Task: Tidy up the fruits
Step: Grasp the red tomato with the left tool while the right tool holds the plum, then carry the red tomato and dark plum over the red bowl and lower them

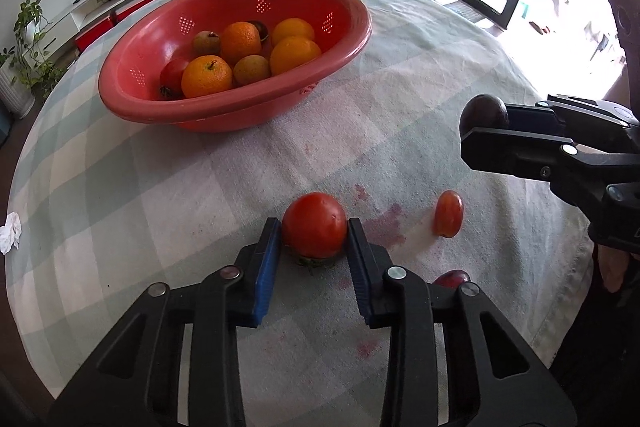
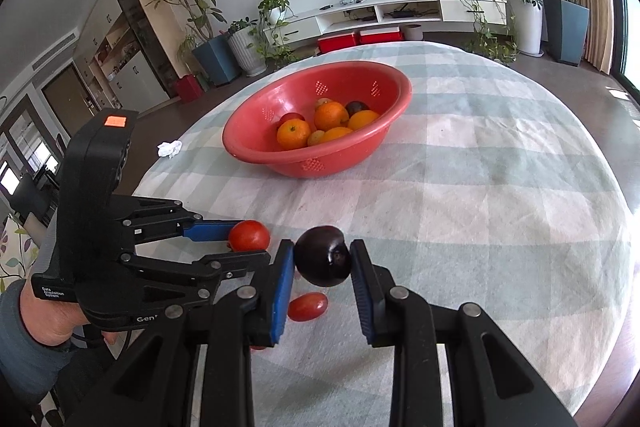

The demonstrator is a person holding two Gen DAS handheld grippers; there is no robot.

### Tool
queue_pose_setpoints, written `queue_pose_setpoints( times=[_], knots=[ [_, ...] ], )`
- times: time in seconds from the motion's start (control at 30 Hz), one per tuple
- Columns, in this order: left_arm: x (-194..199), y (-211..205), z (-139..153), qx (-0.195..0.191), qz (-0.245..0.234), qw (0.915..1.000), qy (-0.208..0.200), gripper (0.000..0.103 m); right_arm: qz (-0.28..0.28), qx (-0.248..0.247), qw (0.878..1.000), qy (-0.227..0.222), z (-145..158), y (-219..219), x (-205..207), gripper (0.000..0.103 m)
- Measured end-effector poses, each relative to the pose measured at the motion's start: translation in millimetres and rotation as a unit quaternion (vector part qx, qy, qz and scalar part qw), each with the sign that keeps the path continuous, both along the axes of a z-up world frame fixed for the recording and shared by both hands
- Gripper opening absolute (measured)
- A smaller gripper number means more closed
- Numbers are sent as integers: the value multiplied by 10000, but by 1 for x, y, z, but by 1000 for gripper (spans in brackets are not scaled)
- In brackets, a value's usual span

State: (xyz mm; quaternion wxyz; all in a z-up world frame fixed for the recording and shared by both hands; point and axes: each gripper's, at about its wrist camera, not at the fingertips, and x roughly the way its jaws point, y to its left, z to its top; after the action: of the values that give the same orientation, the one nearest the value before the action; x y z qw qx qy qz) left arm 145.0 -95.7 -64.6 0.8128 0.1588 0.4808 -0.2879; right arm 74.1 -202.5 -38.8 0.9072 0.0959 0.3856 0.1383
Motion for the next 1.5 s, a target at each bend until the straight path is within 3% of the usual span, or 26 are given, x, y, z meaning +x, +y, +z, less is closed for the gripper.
queue_pose_setpoints(
  times=[0.3, 0.57, 0.97, 1.17, 1.5],
  knots=[
    [-7, 11, 7, -163, 82, 9998, -96, 30, -49, -6, 10000, 9, 0, -3, 1, 31],
    [-1, 40, 43, -536, 358, 9972, -388, 30, -163, 27, 9999, -36, 3, -7, 1, 31],
    [62, 63, 102, -846, 644, 9905, -877, 30, -173, -287, 9977, -591, 65, -14, 35, 31],
    [92, 43, 89, -856, 616, 9912, -795, 30, -13, -559, 9967, -582, 77, 3, 90, 31],
    [106, 18, 49, -694, 450, 9952, -515, 30, 128, -1040, 9945, -86, 35, 28, 148, 31]
  ],
)
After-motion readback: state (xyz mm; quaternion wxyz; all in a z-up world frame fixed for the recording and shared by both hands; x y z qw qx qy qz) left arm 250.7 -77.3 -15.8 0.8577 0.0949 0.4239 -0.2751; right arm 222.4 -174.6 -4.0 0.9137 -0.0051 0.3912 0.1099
